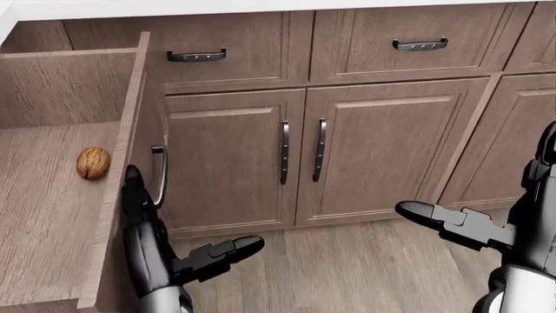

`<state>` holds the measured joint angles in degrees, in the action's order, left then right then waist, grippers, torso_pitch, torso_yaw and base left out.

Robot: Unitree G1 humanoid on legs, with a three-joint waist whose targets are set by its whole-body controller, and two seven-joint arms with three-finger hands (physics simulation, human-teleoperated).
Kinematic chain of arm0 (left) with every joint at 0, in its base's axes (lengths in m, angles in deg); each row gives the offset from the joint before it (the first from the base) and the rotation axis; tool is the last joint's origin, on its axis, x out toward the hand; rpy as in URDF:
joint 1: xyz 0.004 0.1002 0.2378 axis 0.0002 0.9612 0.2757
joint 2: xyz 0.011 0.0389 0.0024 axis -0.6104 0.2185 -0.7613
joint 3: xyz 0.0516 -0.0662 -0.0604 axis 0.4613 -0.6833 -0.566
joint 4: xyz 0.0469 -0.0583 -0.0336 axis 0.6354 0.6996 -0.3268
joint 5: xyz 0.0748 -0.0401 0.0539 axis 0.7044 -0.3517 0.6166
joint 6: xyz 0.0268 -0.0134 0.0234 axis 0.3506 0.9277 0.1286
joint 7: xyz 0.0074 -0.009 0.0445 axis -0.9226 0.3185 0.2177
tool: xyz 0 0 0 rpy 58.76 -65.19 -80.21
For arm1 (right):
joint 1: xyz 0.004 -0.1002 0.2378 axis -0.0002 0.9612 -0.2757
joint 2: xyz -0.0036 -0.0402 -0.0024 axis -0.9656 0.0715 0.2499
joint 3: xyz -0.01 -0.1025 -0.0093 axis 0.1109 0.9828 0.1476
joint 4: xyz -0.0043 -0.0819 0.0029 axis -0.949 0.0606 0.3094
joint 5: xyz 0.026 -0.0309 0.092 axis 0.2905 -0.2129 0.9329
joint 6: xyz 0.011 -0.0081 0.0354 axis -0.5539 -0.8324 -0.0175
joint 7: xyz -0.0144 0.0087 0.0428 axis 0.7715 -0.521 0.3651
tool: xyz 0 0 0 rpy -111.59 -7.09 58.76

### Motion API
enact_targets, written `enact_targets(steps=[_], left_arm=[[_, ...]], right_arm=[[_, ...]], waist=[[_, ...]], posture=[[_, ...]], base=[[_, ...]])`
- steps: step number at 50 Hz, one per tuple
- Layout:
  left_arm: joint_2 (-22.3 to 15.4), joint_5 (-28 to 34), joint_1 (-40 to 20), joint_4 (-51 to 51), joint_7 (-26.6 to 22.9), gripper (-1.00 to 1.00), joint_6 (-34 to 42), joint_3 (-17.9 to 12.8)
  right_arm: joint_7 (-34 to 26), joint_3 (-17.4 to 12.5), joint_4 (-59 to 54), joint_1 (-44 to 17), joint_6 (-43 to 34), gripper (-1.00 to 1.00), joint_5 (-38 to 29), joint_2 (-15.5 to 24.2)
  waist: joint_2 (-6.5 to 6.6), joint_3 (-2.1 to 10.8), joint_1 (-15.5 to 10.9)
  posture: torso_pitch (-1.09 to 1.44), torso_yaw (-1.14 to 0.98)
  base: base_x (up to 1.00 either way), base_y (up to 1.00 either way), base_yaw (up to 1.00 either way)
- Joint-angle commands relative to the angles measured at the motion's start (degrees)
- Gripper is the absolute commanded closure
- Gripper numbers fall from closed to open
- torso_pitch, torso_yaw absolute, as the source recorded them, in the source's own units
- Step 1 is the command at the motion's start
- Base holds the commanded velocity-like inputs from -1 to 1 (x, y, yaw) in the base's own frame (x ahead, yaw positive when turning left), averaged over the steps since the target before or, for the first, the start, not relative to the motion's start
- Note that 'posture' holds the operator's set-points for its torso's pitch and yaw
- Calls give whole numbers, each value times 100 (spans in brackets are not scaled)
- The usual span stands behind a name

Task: Close the right drawer.

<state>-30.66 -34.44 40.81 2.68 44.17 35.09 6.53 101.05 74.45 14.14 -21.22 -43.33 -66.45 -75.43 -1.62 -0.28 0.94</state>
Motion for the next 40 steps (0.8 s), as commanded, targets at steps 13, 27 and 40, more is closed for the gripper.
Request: enact_targets(steps=[13, 27, 40], left_arm=[[-208, -357, -347, -2, 338, -100, -108, -503], [-342, -473, -559, 214, 481, -100, -142, -649], [-560, -716, -774, 392, 570, -100, -158, -903]], right_arm=[[5, -16, 236, -116, 159, -100, 1, 44], [-3, -11, 210, -127, 163, -100, 2, 49], [-20, -5, 179, -119, 194, -100, 3, 47]], waist=[[-17, 111, -50], [4, 124, -47], [22, 125, -49]], posture=[[0, 0], [0, 0], [0, 0]], base=[[0, 0, 0], [0, 0, 0], [0, 0, 0]])
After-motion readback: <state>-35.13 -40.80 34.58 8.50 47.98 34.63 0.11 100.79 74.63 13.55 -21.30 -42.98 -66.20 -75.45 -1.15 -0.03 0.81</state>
